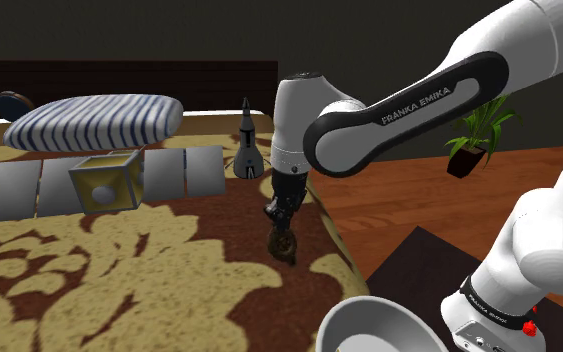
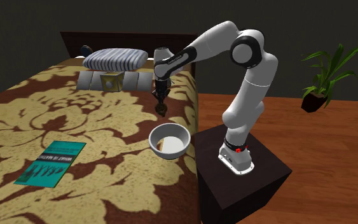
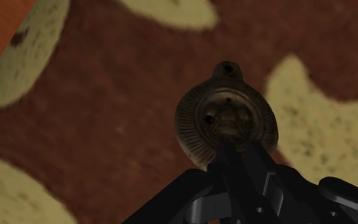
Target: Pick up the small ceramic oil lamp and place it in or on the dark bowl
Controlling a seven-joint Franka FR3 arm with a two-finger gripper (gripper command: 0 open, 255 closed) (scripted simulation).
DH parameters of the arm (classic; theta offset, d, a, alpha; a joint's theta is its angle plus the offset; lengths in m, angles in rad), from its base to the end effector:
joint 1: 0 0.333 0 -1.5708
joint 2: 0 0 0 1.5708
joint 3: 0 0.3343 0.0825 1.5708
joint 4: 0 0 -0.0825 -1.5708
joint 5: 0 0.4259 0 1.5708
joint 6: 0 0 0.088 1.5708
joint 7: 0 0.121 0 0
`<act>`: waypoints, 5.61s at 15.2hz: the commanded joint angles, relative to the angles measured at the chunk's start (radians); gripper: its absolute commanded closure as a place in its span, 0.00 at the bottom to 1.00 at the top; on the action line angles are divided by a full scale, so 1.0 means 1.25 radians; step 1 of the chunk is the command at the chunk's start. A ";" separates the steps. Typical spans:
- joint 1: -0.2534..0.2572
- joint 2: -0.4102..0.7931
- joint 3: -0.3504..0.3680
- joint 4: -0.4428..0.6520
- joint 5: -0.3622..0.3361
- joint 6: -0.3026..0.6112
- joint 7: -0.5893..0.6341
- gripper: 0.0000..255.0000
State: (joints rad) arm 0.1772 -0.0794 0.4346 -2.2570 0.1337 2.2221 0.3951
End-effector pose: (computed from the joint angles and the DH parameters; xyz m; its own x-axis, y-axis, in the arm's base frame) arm 0.4436 0.3192 0.3768 0.9906 0.1365 0.0035 0.1363 -0.9871 -0.0836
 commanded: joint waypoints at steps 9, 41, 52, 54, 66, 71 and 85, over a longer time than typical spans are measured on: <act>-0.002 -0.049 -0.009 0.064 0.014 -0.111 -0.006 1.00; -0.021 0.194 0.118 0.278 -0.198 -0.295 0.983 0.00; -0.021 0.196 0.117 0.264 -0.199 -0.279 0.984 1.00; -0.021 0.196 0.117 0.264 -0.199 -0.279 0.984 1.00; -0.057 0.348 0.102 0.396 -0.173 -0.311 0.816 0.00; -0.057 0.355 0.100 0.349 -0.178 -0.259 0.820 0.00; -0.057 0.360 0.098 0.327 -0.182 -0.233 0.822 1.00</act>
State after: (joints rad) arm 0.1065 0.3700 0.5572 -1.8478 -0.0935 1.9312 1.4229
